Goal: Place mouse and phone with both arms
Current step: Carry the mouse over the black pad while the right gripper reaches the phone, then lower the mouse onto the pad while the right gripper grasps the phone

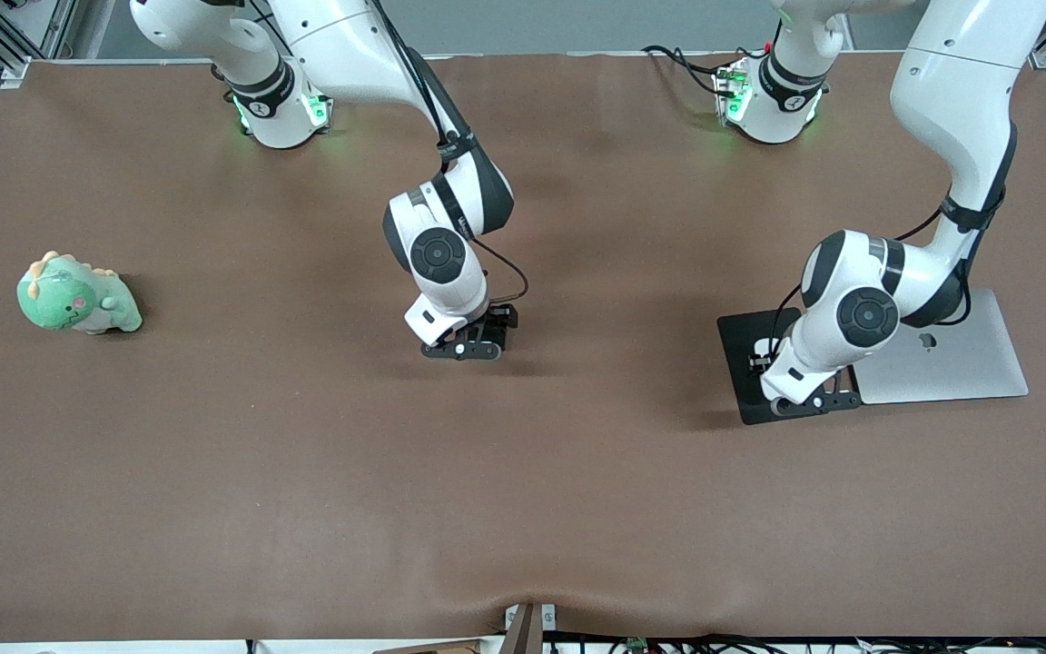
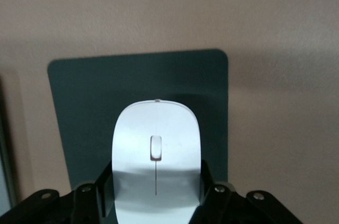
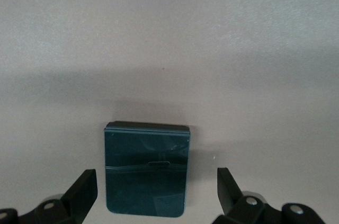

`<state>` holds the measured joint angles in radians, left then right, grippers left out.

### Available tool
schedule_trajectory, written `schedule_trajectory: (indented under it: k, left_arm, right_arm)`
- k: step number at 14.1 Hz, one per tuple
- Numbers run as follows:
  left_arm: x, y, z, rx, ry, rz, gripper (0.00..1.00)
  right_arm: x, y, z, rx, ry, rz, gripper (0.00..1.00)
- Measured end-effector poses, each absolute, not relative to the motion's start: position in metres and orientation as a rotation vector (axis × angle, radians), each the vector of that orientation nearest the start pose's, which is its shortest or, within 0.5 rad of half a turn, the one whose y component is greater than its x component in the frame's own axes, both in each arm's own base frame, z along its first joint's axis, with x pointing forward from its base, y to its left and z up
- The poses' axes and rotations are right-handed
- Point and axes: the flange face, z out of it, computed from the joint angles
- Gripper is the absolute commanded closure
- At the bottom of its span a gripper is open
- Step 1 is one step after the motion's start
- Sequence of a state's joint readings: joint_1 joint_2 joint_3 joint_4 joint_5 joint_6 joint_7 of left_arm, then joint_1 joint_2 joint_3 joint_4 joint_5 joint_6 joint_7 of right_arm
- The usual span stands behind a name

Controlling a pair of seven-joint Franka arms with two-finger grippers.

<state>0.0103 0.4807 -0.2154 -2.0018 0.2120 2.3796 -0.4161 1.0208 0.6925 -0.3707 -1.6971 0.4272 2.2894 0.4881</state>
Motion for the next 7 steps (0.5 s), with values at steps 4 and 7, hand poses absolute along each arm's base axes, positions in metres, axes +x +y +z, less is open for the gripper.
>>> schedule_trajectory:
  k: [4, 7]
  left_arm:
    - [0.569, -0.117, 0.195, -3.087, -0.118, 0.095, 1.00]
    - [0.570, -0.103, 0.193, -3.087, -0.155, 0.096, 1.00]
  right_arm:
    - [0.506, 0.441, 0.199, -3.091, 0.119, 0.101, 0.00]
    - [0.504, 0.444, 0.190, -3.090, 0.145, 0.089, 0.00]
